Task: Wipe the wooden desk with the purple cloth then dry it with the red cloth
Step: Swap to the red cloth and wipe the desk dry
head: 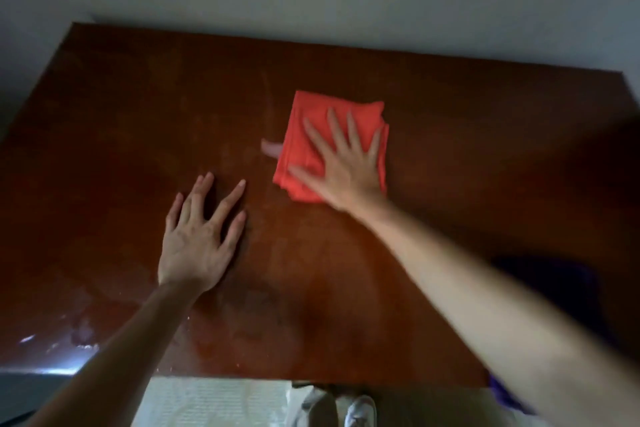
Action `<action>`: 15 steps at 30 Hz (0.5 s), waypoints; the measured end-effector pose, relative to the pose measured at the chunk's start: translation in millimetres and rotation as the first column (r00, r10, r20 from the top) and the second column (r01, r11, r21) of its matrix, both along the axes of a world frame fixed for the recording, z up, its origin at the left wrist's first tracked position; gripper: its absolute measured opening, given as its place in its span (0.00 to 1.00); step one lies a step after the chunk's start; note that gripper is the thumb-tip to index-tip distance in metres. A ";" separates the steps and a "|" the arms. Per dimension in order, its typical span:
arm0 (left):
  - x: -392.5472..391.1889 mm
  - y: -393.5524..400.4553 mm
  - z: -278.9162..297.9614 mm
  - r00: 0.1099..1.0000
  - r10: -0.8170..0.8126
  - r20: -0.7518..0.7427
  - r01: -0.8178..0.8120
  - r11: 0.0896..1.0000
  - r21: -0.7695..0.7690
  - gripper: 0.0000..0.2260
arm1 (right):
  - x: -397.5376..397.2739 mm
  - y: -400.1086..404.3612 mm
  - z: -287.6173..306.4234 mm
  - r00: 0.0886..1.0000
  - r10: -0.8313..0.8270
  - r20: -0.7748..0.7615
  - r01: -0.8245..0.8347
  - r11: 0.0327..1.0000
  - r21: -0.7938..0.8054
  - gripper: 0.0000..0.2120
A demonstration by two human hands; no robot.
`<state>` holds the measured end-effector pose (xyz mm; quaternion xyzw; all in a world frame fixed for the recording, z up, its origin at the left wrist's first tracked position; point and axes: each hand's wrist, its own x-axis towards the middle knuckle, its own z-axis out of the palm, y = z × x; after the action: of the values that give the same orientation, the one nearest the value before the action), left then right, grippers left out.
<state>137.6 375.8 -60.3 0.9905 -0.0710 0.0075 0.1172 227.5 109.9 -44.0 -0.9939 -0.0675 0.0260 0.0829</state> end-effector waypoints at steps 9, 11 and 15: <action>-1.3 -0.7 0.7 1.000 0.013 -0.022 -0.014 1.000 -0.025 0.25 | -255.8 24.1 -7.7 0.997 0.080 -0.005 -0.081 0.997 -0.012 0.45; -0.9 -0.8 1.2 1.000 0.015 -0.018 -0.016 0.999 -0.029 0.25 | -237.9 22.7 -7.3 0.993 0.120 0.001 -0.120 0.993 -0.008 0.45; -1.5 -1.5 0.0 1.000 0.023 -0.007 -0.023 0.999 -0.044 0.24 | -162.5 23.3 -9.5 0.988 0.154 0.024 -0.154 0.988 -0.011 0.44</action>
<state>136.1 374.3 -60.3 0.9885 -0.0591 0.0073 0.1389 65.1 133.2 -53.5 -0.9864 -0.1448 0.0203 0.0754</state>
